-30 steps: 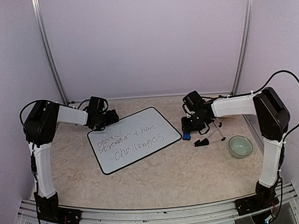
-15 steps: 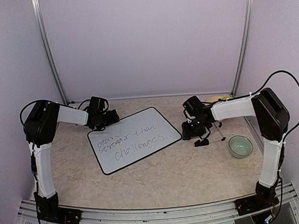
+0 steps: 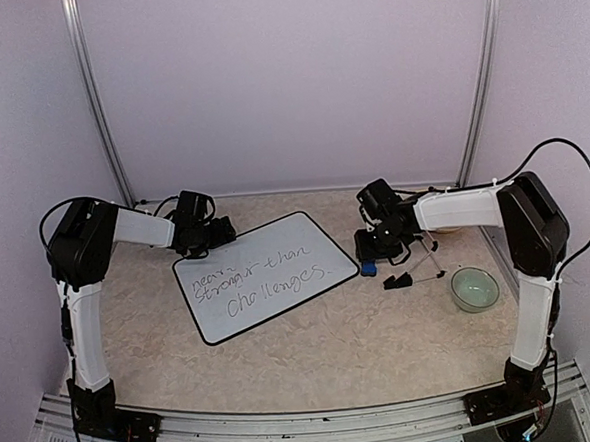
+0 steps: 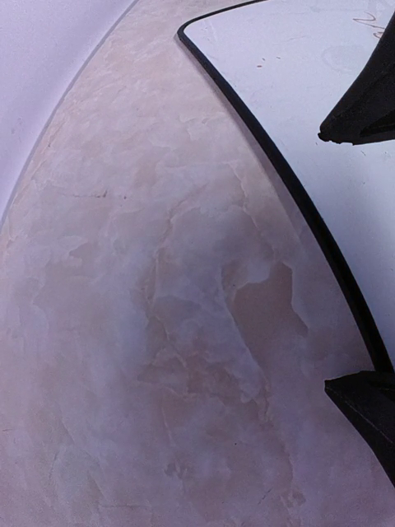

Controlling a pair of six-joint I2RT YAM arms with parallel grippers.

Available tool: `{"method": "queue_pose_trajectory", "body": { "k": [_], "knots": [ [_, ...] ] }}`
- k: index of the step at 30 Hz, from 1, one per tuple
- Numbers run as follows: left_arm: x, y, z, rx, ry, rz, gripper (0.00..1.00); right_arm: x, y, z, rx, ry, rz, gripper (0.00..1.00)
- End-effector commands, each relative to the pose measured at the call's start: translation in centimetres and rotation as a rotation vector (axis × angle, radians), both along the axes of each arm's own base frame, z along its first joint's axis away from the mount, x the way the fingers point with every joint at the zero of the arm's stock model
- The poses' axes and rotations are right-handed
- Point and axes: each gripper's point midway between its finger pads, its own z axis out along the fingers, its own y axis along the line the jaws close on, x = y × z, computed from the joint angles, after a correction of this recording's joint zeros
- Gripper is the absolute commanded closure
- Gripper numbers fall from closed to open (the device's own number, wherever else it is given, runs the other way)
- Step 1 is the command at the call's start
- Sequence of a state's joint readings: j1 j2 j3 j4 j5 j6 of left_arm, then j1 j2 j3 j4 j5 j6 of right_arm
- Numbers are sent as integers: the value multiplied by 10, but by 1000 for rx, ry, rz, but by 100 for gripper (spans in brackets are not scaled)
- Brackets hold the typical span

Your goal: Erase the whiteboard

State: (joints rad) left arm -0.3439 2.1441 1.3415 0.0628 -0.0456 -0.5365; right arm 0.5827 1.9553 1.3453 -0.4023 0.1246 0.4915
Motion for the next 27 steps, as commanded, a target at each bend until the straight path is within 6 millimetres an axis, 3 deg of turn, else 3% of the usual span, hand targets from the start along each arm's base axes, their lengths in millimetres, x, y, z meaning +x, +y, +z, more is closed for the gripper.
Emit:
{"method": "queue_pose_trajectory", "body": {
  "k": [1,10,17,24,27],
  "knots": [
    [-41,-11,-44,10,180,-46,7,2,1,-1,-36,6,-4,48],
    [-40,-11,-44,10,180,-48,7,-10,-8,-28,-66,51,-11,48],
    [-41,-12,-45,11,181,-52,7,-4,-6,-34,-76,51,-11,52],
    [-43,-12,-46,16,183,-54,7,5,-6,-30,-113,36,-3,72],
    [-44,-13,-47,17,186,-58,7,5,-8,-25,-121,26,-9,74]
  ]
}}
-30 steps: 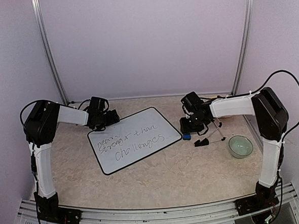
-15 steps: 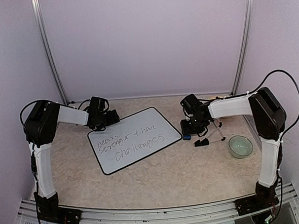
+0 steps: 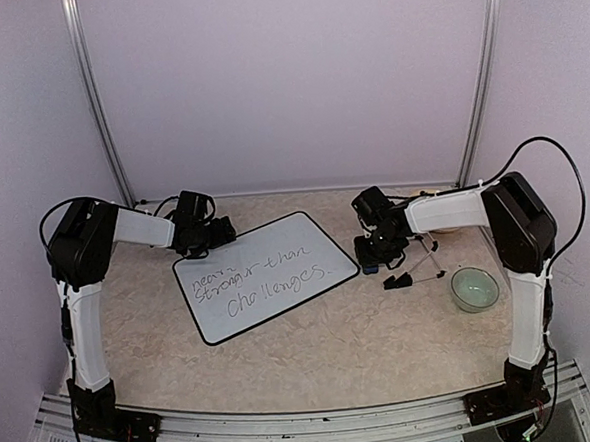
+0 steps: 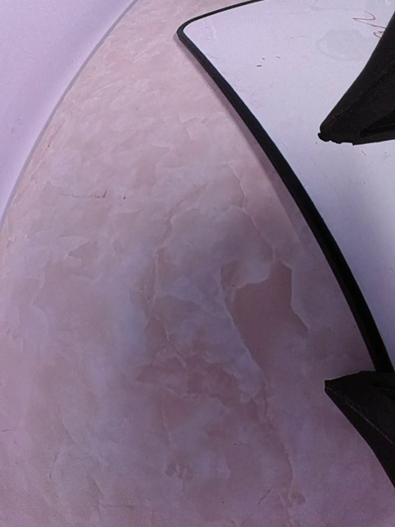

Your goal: Erase the whiteboard

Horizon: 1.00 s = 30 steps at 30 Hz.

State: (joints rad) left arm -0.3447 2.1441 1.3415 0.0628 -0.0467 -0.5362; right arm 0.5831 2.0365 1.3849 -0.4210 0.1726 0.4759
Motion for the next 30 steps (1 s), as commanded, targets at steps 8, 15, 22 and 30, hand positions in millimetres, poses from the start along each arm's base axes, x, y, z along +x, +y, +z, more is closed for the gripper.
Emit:
{"method": "queue_pose_trajectory", "body": {
  "k": [8,15,22,30],
  "knots": [
    [-61,-28,-53,21,193,-91,7,0,13,62,9,-127,99,73],
    [-85,-50,-53,27,189,-130,7,4,50,82,66,-155,209,73],
    [-109,-70,-50,45,189,-173,7,13,75,53,58,-105,276,72],
    [-124,-78,-34,45,172,-167,7,1,101,10,43,4,371,73]
  ]
}}
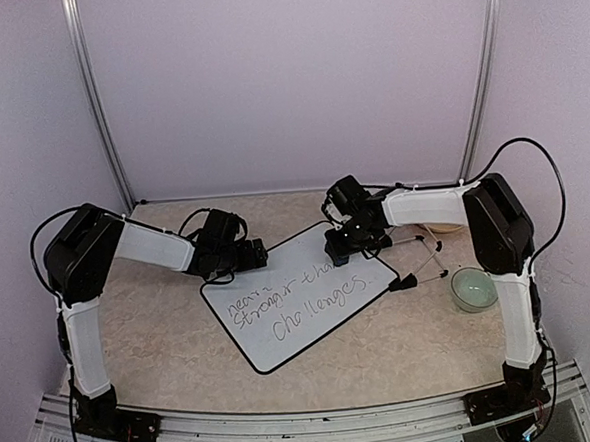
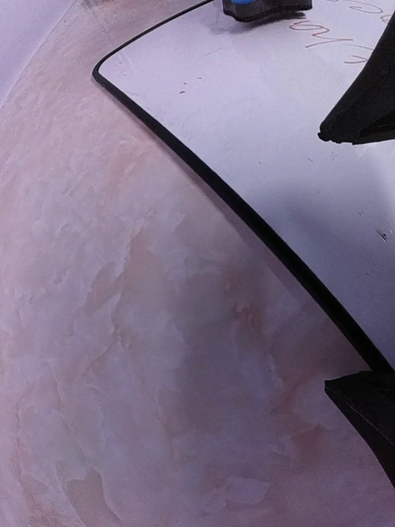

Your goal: Erase the whiteboard

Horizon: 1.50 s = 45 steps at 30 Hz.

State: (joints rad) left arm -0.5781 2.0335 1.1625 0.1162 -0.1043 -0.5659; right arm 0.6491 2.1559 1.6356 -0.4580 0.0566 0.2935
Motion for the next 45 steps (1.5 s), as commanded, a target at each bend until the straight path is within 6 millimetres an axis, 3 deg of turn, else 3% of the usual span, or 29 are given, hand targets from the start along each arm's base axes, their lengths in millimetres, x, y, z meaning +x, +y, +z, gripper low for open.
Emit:
{"method": "queue_pose_trajectory", "body": {
  "k": [1,6,11,15,17,20,25,28,33,38,45],
  "knots": [
    [-40,11,-27,26,156,15,7,-21,30,-18,-19,62,118,73],
    [-42,15,-16,-3,138,32,7,-56,73,-35,-10,153,249,73],
    [-44,17,-17,-22,141,31,7,-105,120,-28,50,201,378,73],
    [-45,18,-19,-36,143,35,7,-128,134,-25,81,234,413,73],
    [-46,21,-19,-49,142,38,7,-122,126,-28,58,227,378,72],
    [-48,26,-14,-66,131,48,7,-97,99,-38,33,233,291,72],
    [-51,40,10,-113,87,67,7,-60,61,-34,41,204,175,72],
    [-53,51,27,-135,57,86,7,-51,59,-26,40,176,164,72],
    [-65,66,40,-163,38,108,8,-72,97,-27,27,195,271,72],
    [-82,81,32,-190,59,142,8,-112,144,-36,18,245,404,72],
    [-97,114,29,-240,45,230,9,-174,187,-36,-12,269,550,72]
  ]
}}
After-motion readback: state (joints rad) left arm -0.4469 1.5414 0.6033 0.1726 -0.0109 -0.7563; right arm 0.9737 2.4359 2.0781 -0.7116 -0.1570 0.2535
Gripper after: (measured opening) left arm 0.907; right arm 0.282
